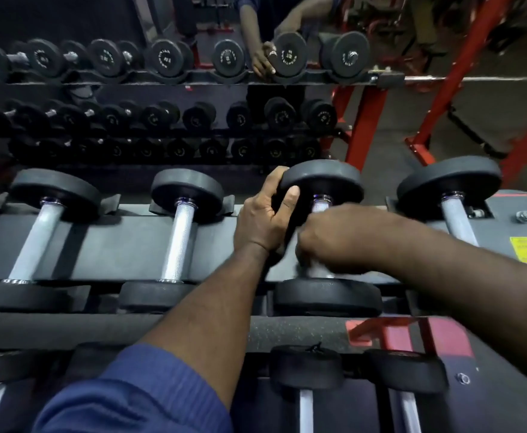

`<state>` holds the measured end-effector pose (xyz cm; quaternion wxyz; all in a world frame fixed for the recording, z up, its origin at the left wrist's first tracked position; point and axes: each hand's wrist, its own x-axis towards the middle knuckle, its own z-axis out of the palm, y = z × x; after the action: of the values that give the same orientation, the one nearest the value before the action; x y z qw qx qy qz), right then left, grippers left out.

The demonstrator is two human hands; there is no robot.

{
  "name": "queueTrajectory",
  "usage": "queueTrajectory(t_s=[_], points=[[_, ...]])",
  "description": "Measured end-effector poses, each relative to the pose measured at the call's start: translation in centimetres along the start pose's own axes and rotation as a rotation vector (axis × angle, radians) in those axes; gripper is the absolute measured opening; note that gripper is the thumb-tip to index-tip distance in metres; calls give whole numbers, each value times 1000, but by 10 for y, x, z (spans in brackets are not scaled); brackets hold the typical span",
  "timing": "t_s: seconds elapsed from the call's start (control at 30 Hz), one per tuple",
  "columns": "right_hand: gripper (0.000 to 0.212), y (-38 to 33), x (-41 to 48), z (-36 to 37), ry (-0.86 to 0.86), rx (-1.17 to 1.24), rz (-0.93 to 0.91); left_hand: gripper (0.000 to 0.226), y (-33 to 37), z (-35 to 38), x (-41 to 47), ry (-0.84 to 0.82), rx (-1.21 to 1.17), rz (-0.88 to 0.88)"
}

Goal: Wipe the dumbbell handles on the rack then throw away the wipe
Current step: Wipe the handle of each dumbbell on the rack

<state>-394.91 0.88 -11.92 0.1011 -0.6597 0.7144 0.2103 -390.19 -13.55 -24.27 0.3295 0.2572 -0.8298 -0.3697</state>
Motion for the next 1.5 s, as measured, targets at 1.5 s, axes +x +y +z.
queueTrajectory(t_s=[1.5], points=[[39,33,18,91,266,2593,438,65,-2,9,3,77,28,-27]])
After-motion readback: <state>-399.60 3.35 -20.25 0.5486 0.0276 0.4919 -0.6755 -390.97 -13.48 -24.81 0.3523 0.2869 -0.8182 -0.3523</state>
